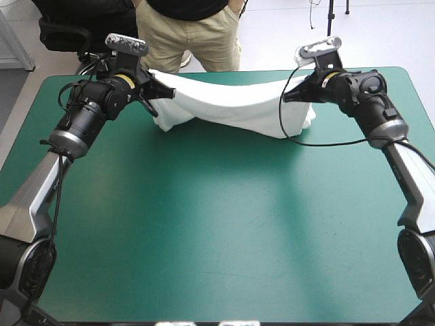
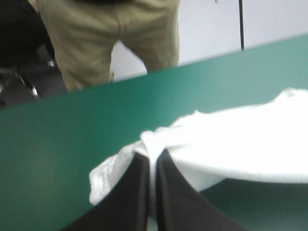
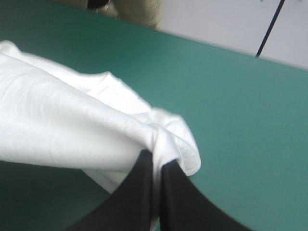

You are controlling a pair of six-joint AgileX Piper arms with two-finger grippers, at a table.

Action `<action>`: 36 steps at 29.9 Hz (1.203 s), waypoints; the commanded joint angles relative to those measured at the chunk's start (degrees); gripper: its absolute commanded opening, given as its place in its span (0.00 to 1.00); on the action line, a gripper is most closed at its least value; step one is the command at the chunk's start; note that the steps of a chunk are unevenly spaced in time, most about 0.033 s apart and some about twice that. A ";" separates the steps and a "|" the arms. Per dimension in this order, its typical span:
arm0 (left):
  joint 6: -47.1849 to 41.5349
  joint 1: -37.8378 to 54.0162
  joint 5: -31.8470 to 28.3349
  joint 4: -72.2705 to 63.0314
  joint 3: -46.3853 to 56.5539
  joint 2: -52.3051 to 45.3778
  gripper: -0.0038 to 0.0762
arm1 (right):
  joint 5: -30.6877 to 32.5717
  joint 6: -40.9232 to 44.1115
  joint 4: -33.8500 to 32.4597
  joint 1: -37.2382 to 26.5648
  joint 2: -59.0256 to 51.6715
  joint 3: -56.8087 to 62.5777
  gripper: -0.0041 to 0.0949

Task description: Fold the cloth

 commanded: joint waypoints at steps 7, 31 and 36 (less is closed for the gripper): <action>-0.49 -0.13 6.53 -9.45 22.25 -12.08 0.03 | 3.70 -4.77 10.09 -0.30 -8.88 22.83 0.02; 1.73 -0.13 18.63 -16.57 52.28 -27.91 0.15 | 12.76 -12.60 28.58 -0.30 -26.63 49.50 0.20; 1.73 -0.13 23.75 -17.91 51.51 -27.91 0.58 | 16.92 -11.51 28.58 -0.30 -26.63 49.11 0.61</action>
